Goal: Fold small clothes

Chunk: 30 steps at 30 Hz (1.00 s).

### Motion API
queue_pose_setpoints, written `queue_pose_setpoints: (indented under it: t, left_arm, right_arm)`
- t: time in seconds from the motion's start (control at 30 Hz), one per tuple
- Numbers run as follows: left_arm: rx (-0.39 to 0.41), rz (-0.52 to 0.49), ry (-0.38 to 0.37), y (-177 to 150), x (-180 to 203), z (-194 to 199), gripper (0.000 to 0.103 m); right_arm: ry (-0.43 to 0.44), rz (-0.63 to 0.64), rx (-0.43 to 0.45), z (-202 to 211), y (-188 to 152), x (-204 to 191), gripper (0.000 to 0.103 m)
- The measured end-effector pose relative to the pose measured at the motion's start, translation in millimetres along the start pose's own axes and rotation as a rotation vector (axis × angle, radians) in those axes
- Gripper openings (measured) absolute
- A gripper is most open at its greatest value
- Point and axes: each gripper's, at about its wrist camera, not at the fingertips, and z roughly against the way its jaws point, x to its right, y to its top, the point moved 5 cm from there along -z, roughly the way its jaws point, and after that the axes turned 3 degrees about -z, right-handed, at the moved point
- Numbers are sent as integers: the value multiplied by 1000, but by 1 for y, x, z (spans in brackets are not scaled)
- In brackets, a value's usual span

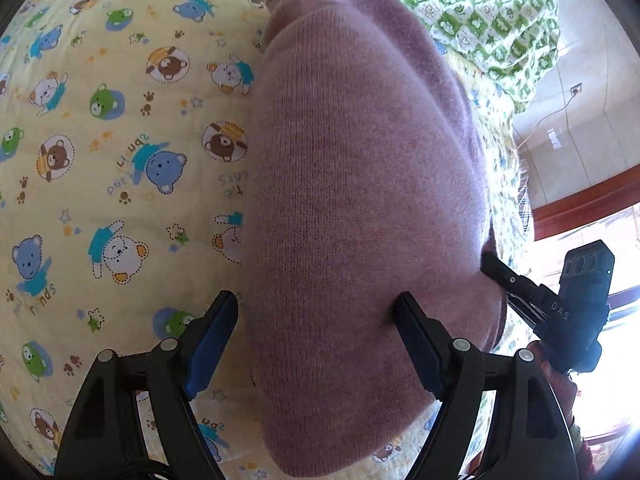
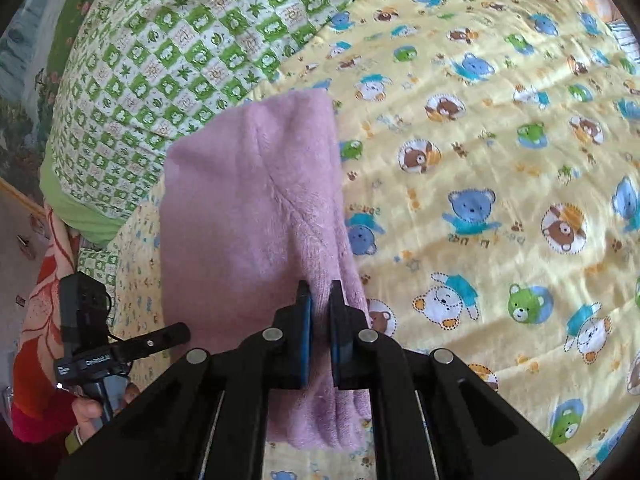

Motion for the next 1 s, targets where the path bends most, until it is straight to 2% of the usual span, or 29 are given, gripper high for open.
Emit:
queue_pose_setpoints:
  t: [0.27, 0.33, 0.37, 0.4, 0.43, 0.5, 0.57, 0.63, 0.83, 1.0]
  left_arm:
    - [-9, 40, -28, -1, -9, -9, 84]
    - [-6, 33, -25, 4, -2, -11, 84]
    - [-6, 33, -26, 5, -1, -11, 84]
    - [-6, 34, -29, 5, -2, -10, 84]
    - [-6, 39, -30, 15, 8, -19, 84]
    - [-11, 48, -40, 14, 7, -19, 84]
    - [-16, 52, -45, 14, 7, -20, 84]
    - [-16, 53, -50, 17, 7, -17, 84]
    - [8, 69, -68, 43, -2, -1, 84]
    - [57, 110, -59, 90, -19, 9, 84]
  right_arm:
    - [-15, -13, 10, -8, -2, -2, 11]
    - [-34, -7, 16, -2, -1, -6, 24]
    - [-61, 0, 27, 1, 0, -9, 37]
    - [-85, 11, 45, 7, 1, -11, 39]
    - [-106, 26, 64, 12, 1, -15, 39]
    - [-153, 75, 128, 27, 2, -28, 39]
    - [-93, 99, 152, 34, 0, -45, 39]
    - [-26, 126, 104, 26, -7, -60, 40]
    - [-24, 42, 22, 0, -18, -35, 39]
    - [-16, 35, 7, -3, -23, -25, 39]
